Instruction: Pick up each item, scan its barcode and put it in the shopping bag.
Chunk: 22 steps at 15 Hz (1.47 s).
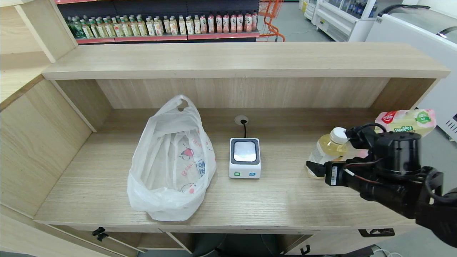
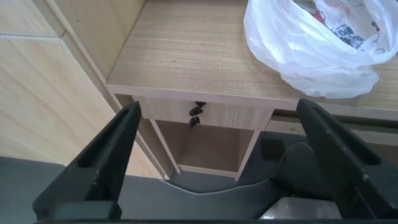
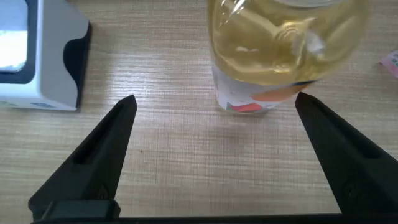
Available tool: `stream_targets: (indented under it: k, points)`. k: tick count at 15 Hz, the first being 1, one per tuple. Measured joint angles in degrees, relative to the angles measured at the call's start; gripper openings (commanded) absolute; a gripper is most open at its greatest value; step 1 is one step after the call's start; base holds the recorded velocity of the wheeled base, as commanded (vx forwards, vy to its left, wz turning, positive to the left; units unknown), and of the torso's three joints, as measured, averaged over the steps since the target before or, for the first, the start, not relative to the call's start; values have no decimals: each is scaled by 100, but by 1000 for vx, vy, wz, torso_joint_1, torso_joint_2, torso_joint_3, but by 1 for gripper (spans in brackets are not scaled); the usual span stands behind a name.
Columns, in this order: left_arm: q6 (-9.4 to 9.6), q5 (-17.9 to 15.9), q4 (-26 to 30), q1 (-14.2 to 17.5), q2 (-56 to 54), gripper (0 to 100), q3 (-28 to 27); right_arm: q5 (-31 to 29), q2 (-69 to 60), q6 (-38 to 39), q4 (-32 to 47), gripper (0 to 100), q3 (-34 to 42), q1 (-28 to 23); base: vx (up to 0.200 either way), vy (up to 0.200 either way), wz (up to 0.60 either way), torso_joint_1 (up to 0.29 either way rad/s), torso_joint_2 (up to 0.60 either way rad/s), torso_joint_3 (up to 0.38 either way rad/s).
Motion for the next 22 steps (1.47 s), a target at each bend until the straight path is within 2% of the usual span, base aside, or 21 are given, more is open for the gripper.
stream_targets:
  k: [3,6,10,14,18,22]
  points:
    - [0,2,0,-5,0,100,0,-299,706,-161,-972,100,17,128,0,0,0,0,0,0]
    - [-2,0,1,-2,0,100,0,-507,1122,-262,-1591,100,20,169,0,0,0,0,0,0]
    - [0,2,1,-5,0,100,0,-591,1122,-853,-1615,100,11,138,0,0,0,0,0,0]
    - [0,0,0,-2,0,100,0,-591,883,-1566,-1635,100,-11,-156,0,0,0,0,0,0]
    - [0,0,0,0,0,100,0,-501,892,-1641,-1630,100,-177,-350,0,0,0,0,0,0]
    - [0,0,0,-5,0,100,0,-63,1229,-1688,-1621,100,-555,-358,0,0,0,0,0,0]
